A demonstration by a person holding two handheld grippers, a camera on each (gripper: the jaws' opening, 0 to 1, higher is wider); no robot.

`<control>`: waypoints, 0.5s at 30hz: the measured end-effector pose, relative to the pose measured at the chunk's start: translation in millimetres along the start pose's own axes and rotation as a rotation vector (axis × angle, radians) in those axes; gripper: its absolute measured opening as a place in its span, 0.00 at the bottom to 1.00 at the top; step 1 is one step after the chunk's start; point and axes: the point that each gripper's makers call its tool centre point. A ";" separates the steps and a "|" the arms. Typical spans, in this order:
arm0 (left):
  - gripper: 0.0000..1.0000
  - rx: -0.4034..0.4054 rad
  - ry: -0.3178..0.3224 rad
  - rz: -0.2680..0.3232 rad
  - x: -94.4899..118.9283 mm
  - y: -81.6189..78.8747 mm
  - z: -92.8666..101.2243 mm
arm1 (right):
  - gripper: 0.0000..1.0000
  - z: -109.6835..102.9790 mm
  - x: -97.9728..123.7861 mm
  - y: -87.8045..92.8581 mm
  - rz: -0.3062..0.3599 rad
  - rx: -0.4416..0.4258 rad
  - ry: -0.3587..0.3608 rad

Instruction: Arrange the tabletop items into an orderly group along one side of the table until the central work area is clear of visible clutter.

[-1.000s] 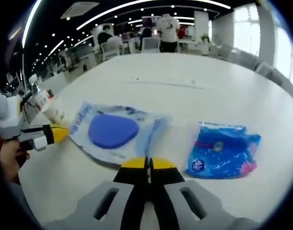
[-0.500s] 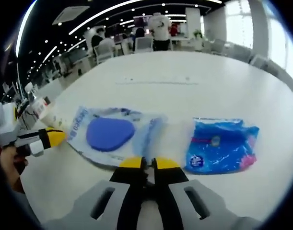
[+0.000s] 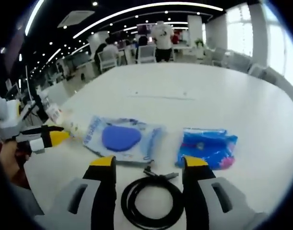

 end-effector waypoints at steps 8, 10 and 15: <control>0.48 -0.027 0.016 0.046 30.9 -16.3 -6.5 | 0.72 -17.8 35.3 0.0 0.019 0.005 -0.037; 0.50 -0.030 0.020 0.051 36.9 -17.7 -7.0 | 0.77 -23.1 41.7 1.2 0.020 0.009 -0.050; 0.58 -0.029 0.043 0.054 53.4 -17.3 -5.1 | 0.83 -31.2 58.8 5.1 0.015 0.022 -0.064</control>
Point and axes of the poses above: the point that each gripper's makers call its tool centre point, and the gripper's own axes: x roughly backward along the fingers, z roughly to its right, y roughly out of its underside, and after that the axes turned 11 degrees about -x, right-handed
